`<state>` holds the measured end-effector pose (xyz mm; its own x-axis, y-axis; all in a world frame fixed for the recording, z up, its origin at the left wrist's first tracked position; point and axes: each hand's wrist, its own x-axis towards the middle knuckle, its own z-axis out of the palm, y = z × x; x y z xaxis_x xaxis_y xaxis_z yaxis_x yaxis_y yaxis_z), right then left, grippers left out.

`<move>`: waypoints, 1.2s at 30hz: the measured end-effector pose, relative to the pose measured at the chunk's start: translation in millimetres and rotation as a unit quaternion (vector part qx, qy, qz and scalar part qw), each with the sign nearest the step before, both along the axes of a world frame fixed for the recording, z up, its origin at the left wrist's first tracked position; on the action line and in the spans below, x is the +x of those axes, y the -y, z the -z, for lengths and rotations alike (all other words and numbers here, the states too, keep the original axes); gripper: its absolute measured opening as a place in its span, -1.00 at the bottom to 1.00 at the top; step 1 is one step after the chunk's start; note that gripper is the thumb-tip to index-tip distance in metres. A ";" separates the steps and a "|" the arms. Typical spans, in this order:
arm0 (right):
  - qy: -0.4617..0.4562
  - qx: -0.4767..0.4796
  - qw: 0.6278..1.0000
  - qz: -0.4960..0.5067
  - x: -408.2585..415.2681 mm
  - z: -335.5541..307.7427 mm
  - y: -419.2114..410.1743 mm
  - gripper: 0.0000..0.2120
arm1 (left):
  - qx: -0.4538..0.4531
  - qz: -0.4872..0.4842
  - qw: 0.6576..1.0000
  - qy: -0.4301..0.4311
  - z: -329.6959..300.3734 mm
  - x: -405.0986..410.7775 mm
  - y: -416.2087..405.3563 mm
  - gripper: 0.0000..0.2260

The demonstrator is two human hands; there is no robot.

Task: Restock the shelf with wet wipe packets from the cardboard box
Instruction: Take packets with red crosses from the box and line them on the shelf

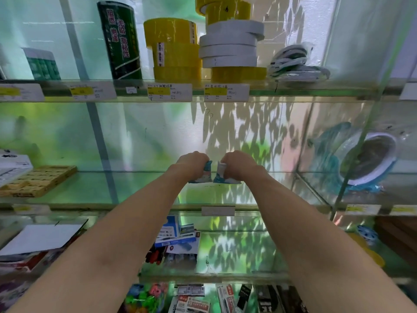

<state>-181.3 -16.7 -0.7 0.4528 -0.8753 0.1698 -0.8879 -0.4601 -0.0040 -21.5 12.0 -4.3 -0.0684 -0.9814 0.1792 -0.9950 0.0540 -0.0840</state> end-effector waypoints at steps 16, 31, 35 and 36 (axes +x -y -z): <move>0.009 0.017 0.995 0.101 21.2 -27.1 -154.3 -0.79 | 0.022 0.122 0.992 0.026 -20.5 25.8 -110.1 -0.88; 0.036 0.208 0.962 0.174 8.7 118.9 -284.1 -0.75 | 0.213 0.189 0.959 0.012 112.1 15.7 -217.2 -0.82; 0.067 0.266 0.941 0.198 -5.7 171.9 -311.6 -0.73 | 0.271 0.205 0.940 0.004 161.5 7.3 -235.5 -0.69; 0.074 0.282 0.934 0.206 -10.5 185.1 -318.6 -0.73 | 0.284 0.209 0.936 0.000 173.7 4.0 -238.5 -0.64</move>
<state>-191.7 301.9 -185.7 0.0657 -0.9390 -0.3376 -0.9594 0.0336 -0.2800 -17.5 250.5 -177.9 -0.4684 -0.8055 -0.3631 -0.8765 0.4754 0.0762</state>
